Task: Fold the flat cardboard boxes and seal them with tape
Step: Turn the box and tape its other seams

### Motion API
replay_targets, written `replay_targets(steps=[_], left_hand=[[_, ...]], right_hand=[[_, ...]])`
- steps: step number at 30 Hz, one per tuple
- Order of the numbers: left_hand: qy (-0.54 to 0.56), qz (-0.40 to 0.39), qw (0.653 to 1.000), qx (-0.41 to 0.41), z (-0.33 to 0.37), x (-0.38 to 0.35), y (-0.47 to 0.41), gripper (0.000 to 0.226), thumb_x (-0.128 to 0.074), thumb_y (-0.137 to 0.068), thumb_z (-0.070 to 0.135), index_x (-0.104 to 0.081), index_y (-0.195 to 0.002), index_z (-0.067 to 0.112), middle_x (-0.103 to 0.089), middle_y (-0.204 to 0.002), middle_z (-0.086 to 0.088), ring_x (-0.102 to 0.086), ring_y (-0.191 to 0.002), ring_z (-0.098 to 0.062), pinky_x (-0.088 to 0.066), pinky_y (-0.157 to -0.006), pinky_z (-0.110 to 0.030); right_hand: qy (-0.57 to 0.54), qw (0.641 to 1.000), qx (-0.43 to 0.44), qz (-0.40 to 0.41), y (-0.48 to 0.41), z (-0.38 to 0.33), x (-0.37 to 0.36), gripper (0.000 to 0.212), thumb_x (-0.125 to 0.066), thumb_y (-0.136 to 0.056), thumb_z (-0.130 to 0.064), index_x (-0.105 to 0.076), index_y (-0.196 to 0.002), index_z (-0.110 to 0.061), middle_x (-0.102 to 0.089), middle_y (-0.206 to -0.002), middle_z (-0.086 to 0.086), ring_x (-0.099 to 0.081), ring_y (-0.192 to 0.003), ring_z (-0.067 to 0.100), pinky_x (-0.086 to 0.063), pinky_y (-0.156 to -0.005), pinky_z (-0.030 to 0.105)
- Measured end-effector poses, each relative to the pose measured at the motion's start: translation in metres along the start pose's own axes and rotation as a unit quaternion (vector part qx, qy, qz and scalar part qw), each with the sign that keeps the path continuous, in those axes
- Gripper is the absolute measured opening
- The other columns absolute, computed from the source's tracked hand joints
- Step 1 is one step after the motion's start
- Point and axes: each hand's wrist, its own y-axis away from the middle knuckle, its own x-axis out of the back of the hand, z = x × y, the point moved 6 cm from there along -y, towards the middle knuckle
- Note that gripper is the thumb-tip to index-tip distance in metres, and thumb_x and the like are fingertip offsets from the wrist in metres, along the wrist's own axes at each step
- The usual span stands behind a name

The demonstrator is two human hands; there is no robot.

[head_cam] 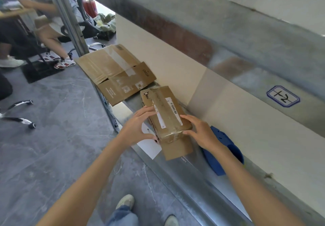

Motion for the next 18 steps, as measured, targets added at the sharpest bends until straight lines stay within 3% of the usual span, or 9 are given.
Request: replay_targets(steps=[3, 6, 9, 11, 13, 18], left_hand=[[-0.026, -0.014, 1.0, -0.01, -0.02, 0.021, -0.021, 0.09, -0.086, -0.07, 0.041, -0.042, -0.147, 0.026, -0.031, -0.158, 0.008, -0.019, -0.148, -0.011, -0.024, -0.12, -0.041], [-0.054, -0.043, 0.997, -0.02, -0.039, 0.037, -0.05, 0.092, -0.086, -0.073, 0.039, -0.036, -0.15, 0.025, -0.024, -0.161, 0.005, -0.02, -0.149, -0.02, -0.027, -0.118, -0.046], [-0.065, -0.069, 0.995, -0.036, -0.051, 0.047, -0.078, 0.098, -0.086, -0.072, 0.041, -0.032, -0.153, 0.026, -0.018, -0.163, 0.003, -0.019, -0.149, -0.023, -0.026, -0.118, -0.048], [-0.066, -0.088, 0.993, -0.038, -0.058, 0.05, -0.093, 0.101, -0.086, -0.071, 0.042, -0.03, -0.153, 0.029, -0.015, -0.164, 0.003, -0.019, -0.148, -0.023, -0.026, -0.116, -0.048], [-0.044, -0.115, 0.991, -0.04, -0.062, 0.049, -0.105, 0.099, -0.086, -0.071, 0.041, -0.031, -0.153, 0.033, -0.017, -0.163, 0.005, -0.023, -0.146, -0.022, -0.031, -0.112, -0.046], [-0.01, -0.12, 0.99, -0.068, -0.066, 0.04, -0.115, 0.091, -0.088, -0.067, 0.042, -0.044, -0.146, 0.027, -0.037, -0.15, 0.007, -0.042, -0.134, -0.018, -0.035, -0.104, -0.031]], right_hand=[[0.026, 0.999, -0.022, 0.001, -0.003, 0.002, 0.0, 0.065, -0.069, -0.091, -0.011, -0.045, -0.145, -0.037, -0.041, -0.142, -0.021, -0.036, -0.128, -0.002, -0.029, -0.114, 0.03], [0.048, 0.996, -0.06, 0.045, 0.0, 0.002, -0.003, 0.062, -0.068, -0.092, -0.016, -0.044, -0.146, -0.036, -0.035, -0.155, -0.014, -0.032, -0.138, 0.006, -0.022, -0.116, 0.03], [0.042, 0.988, -0.103, 0.104, 0.009, -0.002, -0.01, 0.063, -0.069, -0.092, -0.02, -0.043, -0.148, -0.034, -0.034, -0.154, -0.012, -0.033, -0.14, 0.01, -0.033, -0.115, 0.036], [0.041, 0.98, -0.123, 0.154, 0.016, -0.009, -0.015, 0.064, -0.069, -0.093, -0.019, -0.041, -0.149, -0.032, -0.033, -0.154, -0.008, -0.035, -0.139, 0.012, -0.038, -0.112, 0.037], [0.051, 0.967, -0.137, 0.209, 0.025, -0.017, -0.02, 0.063, -0.068, -0.093, -0.016, -0.041, -0.149, -0.029, -0.034, -0.154, -0.004, -0.035, -0.14, 0.014, -0.034, -0.115, 0.035], [0.059, 0.944, -0.171, 0.277, 0.04, -0.034, -0.033, 0.062, -0.067, -0.092, -0.013, -0.043, -0.148, -0.026, -0.033, -0.157, -0.001, -0.035, -0.141, 0.014, -0.033, -0.113, 0.027]])
